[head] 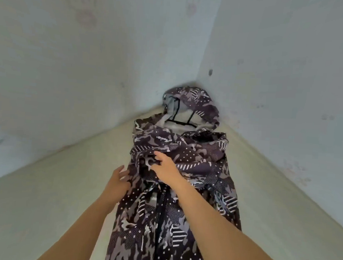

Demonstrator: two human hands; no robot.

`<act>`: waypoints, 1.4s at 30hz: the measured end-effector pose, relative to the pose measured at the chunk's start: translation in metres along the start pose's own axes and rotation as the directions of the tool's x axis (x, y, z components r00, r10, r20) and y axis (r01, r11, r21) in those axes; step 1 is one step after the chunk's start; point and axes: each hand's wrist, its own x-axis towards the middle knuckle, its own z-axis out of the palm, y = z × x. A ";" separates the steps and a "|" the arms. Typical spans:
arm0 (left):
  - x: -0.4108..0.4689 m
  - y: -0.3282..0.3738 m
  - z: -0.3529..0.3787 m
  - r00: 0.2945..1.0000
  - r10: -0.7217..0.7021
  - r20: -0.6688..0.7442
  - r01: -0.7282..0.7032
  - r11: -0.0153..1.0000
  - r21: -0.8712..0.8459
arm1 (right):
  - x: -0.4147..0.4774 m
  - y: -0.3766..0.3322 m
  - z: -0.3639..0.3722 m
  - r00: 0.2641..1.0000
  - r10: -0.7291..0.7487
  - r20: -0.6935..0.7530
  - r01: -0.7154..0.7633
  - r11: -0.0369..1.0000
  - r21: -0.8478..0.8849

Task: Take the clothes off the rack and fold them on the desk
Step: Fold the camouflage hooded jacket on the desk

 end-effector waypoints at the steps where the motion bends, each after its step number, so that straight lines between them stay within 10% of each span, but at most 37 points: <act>1: 0.001 -0.001 -0.004 1.000 -0.028 -0.002 0.028 0.999 0.025 | 0.002 0.010 0.000 1.000 -0.010 -0.026 0.010 0.999 -0.032; 5: 0.007 0.002 0.006 0.997 -0.062 -0.055 0.063 0.998 0.022 | 0.000 0.036 -0.016 0.994 -0.062 -0.087 0.048 0.987 -0.151; 11: 0.044 0.018 0.032 0.921 0.353 -0.168 -0.249 0.861 0.443 | -0.006 0.068 -0.077 0.915 -0.157 -0.372 0.067 0.968 -0.242; 19: 0.068 0.029 0.002 0.754 0.164 -0.637 -0.094 0.985 0.142 | -0.001 0.105 -0.169 0.821 -0.231 -0.522 -0.052 0.880 -0.472; 22: 0.057 0.023 0.016 0.631 0.327 -0.703 -0.047 0.921 0.386 | 0.025 0.102 -0.184 0.870 -0.244 -0.428 -0.054 0.817 -0.574; 26: 0.042 0.032 0.064 0.577 0.789 -0.213 -0.317 0.456 0.832 | 0.065 0.101 -0.191 0.873 -0.295 -0.389 -0.057 0.730 -0.682; 28: 0.048 0.039 0.095 0.610 0.775 0.164 -0.515 0.232 0.825 | 0.081 0.104 -0.199 0.898 -0.305 -0.316 -0.054 0.637 -0.769; 30: 0.064 0.048 0.125 0.658 0.671 0.342 -0.616 0.218 0.757 | 0.093 0.109 -0.214 0.933 -0.289 -0.213 -0.021 0.548 -0.836; 37: 0.139 0.071 0.170 0.857 0.328 0.398 -0.481 0.231 0.846 | 0.110 0.097 -0.255 0.917 -0.396 0.047 0.240 0.453 -0.859; 42: 0.158 0.091 0.173 0.855 0.429 0.293 -0.395 0.172 0.902 | 0.123 0.105 -0.263 0.817 -0.384 -0.431 -0.097 0.644 -0.759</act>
